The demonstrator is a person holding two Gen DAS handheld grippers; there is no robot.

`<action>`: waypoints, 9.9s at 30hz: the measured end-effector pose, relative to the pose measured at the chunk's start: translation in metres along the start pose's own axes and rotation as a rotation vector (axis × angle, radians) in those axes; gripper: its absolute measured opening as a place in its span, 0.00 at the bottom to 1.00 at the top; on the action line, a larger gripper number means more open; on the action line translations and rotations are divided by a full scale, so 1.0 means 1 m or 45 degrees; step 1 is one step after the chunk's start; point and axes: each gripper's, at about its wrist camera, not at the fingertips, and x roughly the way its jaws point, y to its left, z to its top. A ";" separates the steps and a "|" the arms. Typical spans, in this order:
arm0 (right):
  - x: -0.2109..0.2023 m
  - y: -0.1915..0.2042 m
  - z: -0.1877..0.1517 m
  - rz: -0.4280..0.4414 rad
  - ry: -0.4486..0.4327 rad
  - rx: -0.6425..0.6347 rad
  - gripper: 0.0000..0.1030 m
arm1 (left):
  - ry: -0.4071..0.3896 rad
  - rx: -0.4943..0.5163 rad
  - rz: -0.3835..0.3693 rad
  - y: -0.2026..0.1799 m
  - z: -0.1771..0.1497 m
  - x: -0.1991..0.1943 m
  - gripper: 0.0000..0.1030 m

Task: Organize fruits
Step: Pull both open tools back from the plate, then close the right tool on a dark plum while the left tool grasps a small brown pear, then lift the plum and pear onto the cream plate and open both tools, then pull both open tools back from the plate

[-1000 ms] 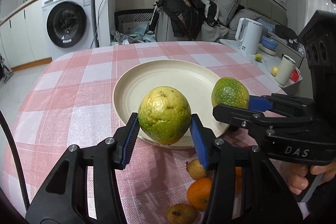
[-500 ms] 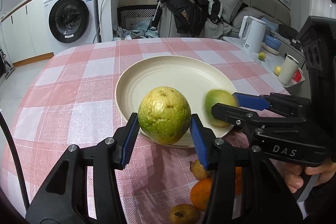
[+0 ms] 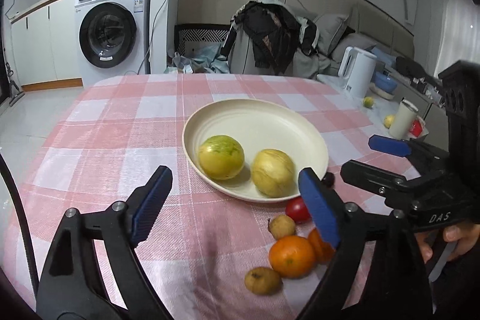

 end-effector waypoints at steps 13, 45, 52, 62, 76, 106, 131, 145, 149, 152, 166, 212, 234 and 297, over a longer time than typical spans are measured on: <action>-0.046 0.009 -0.012 -0.012 -0.111 -0.104 1.00 | -0.100 0.009 0.029 -0.001 -0.022 -0.077 0.99; -0.046 0.008 -0.061 -0.026 0.217 -0.304 1.00 | 0.058 0.152 0.061 -0.021 -0.050 -0.057 0.99; -0.040 0.008 -0.068 0.004 0.280 -0.300 1.00 | 0.109 0.135 0.036 -0.020 -0.053 -0.050 0.99; -0.031 0.014 -0.072 0.128 0.314 -0.282 0.74 | 0.176 0.183 0.030 -0.026 -0.059 -0.038 0.99; -0.024 0.022 -0.073 0.128 0.305 -0.290 0.51 | 0.273 0.146 0.054 -0.018 -0.063 -0.025 0.99; -0.028 0.030 -0.075 0.131 0.285 -0.341 0.26 | 0.331 0.151 0.008 -0.018 -0.067 -0.019 0.88; -0.048 0.039 -0.071 0.230 0.206 -0.367 0.24 | 0.372 0.106 -0.191 -0.016 -0.069 -0.014 0.24; -0.048 0.040 -0.071 0.233 0.195 -0.368 0.24 | 0.286 0.094 -0.172 -0.012 -0.060 -0.028 0.24; -0.052 0.039 -0.069 0.236 0.175 -0.362 0.24 | 0.234 0.114 -0.165 -0.016 -0.054 -0.038 0.24; -0.056 0.038 -0.067 0.238 0.148 -0.351 0.24 | 0.202 0.122 -0.168 -0.018 -0.050 -0.045 0.24; -0.069 0.029 -0.053 0.216 0.020 -0.259 0.24 | 0.104 0.126 -0.142 -0.023 -0.028 -0.049 0.24; -0.021 -0.007 -0.001 0.097 -0.060 0.044 0.24 | 0.160 0.157 -0.044 -0.020 0.000 0.049 0.24; 0.004 -0.018 0.002 0.087 -0.013 0.086 0.24 | 0.216 0.132 -0.030 -0.016 0.005 0.071 0.24; -0.043 0.002 -0.049 -0.118 0.139 -0.233 1.00 | 0.110 0.170 -0.021 -0.026 -0.027 -0.030 0.99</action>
